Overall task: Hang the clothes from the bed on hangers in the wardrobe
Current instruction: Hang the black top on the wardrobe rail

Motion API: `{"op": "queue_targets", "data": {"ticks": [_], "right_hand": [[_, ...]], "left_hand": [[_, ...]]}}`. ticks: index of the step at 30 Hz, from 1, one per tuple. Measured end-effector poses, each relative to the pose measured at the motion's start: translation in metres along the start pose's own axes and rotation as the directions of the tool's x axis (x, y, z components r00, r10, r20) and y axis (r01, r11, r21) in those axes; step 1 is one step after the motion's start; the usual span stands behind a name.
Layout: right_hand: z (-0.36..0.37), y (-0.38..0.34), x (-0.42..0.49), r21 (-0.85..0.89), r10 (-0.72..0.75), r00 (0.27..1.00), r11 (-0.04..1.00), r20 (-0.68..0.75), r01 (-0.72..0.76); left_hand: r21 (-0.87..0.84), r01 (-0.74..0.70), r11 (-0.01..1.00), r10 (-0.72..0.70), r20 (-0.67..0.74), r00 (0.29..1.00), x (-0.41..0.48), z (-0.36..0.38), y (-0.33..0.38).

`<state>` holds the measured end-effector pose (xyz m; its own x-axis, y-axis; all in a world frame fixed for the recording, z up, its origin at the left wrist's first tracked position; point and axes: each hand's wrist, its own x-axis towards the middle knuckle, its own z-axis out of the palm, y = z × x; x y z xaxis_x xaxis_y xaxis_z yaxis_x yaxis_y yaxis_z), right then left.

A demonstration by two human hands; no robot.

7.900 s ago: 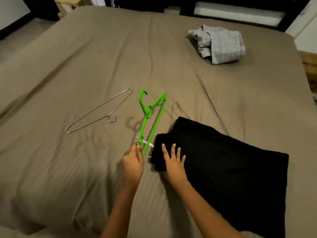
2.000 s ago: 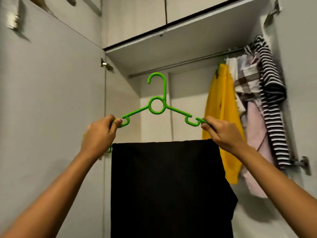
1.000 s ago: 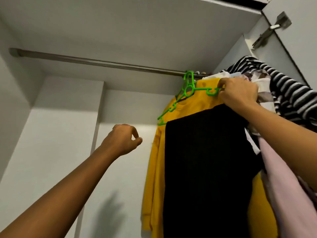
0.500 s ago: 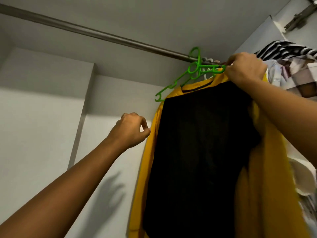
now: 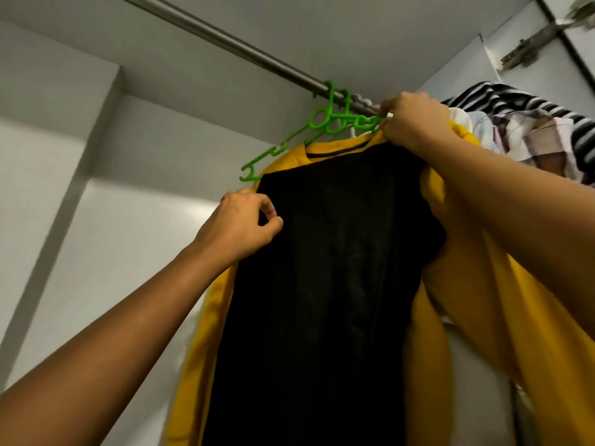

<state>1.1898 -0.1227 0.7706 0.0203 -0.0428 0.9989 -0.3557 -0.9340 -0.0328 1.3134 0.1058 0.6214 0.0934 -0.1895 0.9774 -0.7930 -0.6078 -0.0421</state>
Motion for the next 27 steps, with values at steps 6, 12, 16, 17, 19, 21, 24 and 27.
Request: {"op": "queue_targets", "data": {"ticks": [6,12,16,17,19,21,24,27], "right_hand": [[-0.014,-0.009,-0.063,-0.229,-0.247,0.969,0.944,-0.01,0.239],[-0.062,0.012,-0.198,0.011,-0.532,0.835,0.844,0.143,0.536],[-0.12,0.066,-0.275,-0.033,-0.359,0.884,0.922,0.3,0.386],[-0.137,0.08,-0.294,-0.05,-0.295,0.892,0.942,0.341,0.331],[-0.182,0.11,-0.331,-0.097,-0.162,0.904,0.971,0.396,0.217],[-0.239,0.14,-0.366,-0.217,-0.005,0.904,0.97,0.428,0.108],[-0.342,0.187,-0.42,-0.421,0.231,0.88,0.906,0.415,-0.039],[-0.451,0.23,-0.476,-0.612,0.481,0.807,0.766,0.343,-0.197]], "left_hand": [[-0.181,0.007,0.983,-0.01,-0.018,1.0,-0.03,0.033,0.038],[-0.453,0.049,0.89,-0.101,-0.093,0.99,-0.09,0.072,0.113],[-0.445,-0.067,0.893,-0.068,-0.28,0.958,-0.146,0.078,0.189],[-0.472,-0.085,0.878,-0.062,-0.288,0.956,-0.159,0.077,0.214],[-0.628,-0.136,0.766,-0.048,-0.267,0.963,-0.185,0.068,0.271],[-0.767,-0.186,0.614,0.01,-0.227,0.974,-0.21,0.057,0.336],[-0.922,-0.186,0.339,0.184,-0.129,0.974,-0.249,0.033,0.44],[-0.996,-0.005,0.093,0.432,0.036,0.901,-0.299,0.006,0.545]]}}
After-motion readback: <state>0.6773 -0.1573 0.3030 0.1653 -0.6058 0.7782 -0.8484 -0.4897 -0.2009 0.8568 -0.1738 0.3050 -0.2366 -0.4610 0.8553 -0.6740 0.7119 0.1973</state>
